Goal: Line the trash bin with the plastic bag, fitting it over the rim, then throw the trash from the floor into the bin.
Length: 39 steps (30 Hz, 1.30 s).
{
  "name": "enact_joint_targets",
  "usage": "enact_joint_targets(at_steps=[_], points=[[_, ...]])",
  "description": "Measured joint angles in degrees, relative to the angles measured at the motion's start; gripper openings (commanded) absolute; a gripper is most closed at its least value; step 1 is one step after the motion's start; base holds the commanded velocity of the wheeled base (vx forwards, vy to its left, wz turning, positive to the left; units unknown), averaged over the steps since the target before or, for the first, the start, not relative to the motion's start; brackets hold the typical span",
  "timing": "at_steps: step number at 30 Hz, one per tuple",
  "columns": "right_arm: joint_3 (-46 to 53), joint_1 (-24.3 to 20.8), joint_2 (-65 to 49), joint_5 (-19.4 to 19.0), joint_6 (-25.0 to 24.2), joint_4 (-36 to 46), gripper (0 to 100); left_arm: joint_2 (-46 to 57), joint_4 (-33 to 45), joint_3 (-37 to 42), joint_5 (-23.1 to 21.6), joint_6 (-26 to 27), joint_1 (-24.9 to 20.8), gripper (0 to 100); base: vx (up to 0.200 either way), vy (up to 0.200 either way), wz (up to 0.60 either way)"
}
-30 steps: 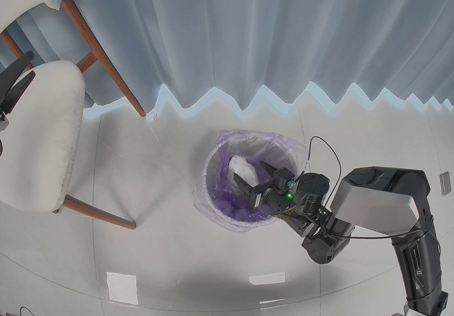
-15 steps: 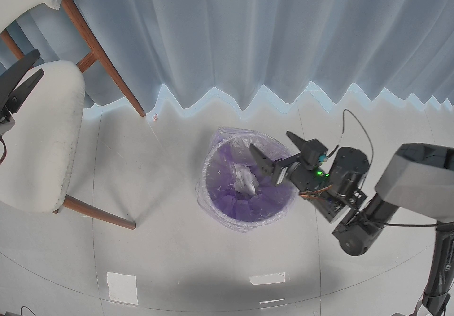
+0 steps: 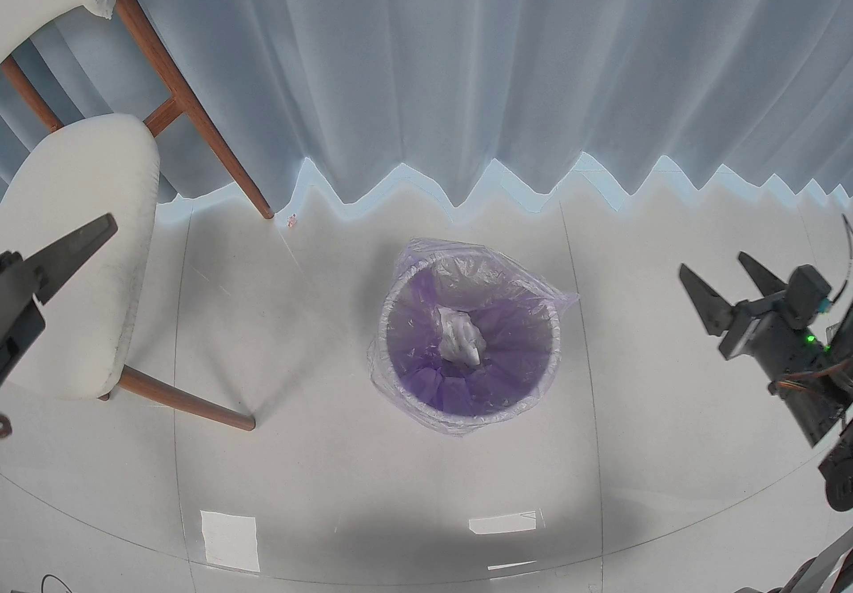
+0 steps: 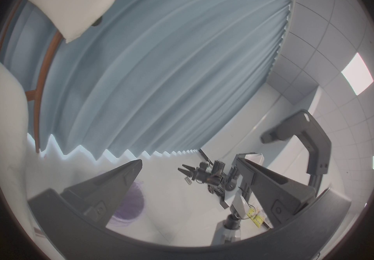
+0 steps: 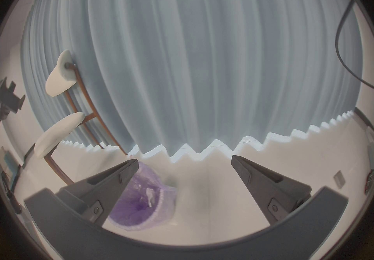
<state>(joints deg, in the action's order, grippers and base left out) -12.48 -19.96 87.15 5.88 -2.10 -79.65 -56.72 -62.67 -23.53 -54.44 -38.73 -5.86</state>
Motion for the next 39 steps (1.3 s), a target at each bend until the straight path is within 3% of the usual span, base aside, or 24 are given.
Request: enact_joint_targets(at_steps=[6,12,19,23,27,31,35,39], points=[[4.9,6.2,-16.9,-0.5,0.6,12.0,100,10.1,3.3,4.9,-3.4,0.6,0.5,100,0.000,0.000,0.00],[7.7,11.0,-34.2,-1.5,1.2,28.9,100,24.3,8.9,10.8,-5.8,3.0,4.5,100,0.000,0.000,0.00],[9.5,14.5,-53.9,-3.3,1.2,50.6,100,35.3,19.2,15.6,-4.1,8.4,7.8,100,0.000,0.000,0.00],[10.2,16.0,-64.7,-3.6,1.3,60.5,100,39.8,30.5,17.8,5.3,17.4,9.3,100,0.000,0.000,0.00],[10.7,17.0,-72.2,-4.4,3.5,64.9,100,42.9,38.4,19.2,20.4,25.1,10.3,100,0.000,0.000,0.00],[11.1,17.8,-76.9,-6.0,4.8,68.3,100,45.1,44.7,20.3,35.3,29.4,11.1,100,0.000,0.000,0.00],[11.4,18.5,-80.4,-4.7,4.1,71.6,100,47.0,51.4,21.3,49.9,34.8,11.8,100,0.000,0.000,0.00],[11.4,19.0,-82.7,-3.1,2.9,73.0,100,48.3,54.5,21.9,57.7,38.3,12.3,100,0.000,0.000,0.00]])
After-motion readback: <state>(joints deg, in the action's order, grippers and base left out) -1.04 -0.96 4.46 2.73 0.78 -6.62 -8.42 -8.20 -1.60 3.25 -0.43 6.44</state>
